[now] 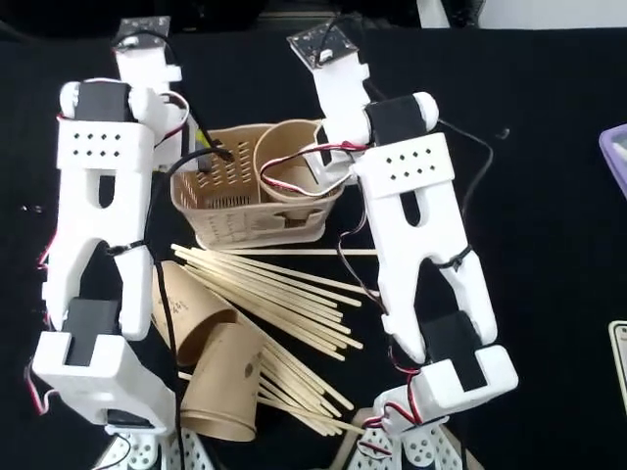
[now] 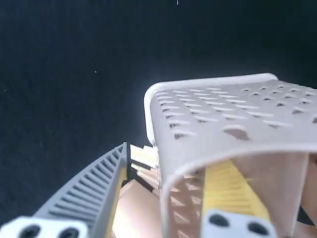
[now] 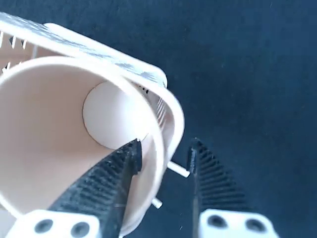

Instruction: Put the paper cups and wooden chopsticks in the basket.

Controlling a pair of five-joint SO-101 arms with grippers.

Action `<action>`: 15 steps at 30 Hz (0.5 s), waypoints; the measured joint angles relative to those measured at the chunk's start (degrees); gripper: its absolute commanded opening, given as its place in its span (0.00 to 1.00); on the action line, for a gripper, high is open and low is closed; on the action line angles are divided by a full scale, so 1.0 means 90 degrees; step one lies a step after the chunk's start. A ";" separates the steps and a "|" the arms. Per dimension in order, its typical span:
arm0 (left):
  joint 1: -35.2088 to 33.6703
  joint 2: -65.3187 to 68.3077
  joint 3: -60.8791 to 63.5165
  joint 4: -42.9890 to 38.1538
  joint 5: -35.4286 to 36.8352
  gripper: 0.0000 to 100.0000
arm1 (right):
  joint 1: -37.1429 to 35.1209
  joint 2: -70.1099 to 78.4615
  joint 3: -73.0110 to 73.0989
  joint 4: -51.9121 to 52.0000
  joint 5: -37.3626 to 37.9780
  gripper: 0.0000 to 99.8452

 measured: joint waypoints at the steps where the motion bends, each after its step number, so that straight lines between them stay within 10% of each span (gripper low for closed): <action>1: 0.0000 0.0000 -0.0088 0.0000 0.0000 0.25 | 0.0000 0.0000 0.0000 -0.0098 0.0049 0.17; 15: 0.0000 0.0029 -0.0957 -0.0059 0.0000 0.25 | 0.0000 0.0000 -0.0674 -0.0166 0.0156 0.25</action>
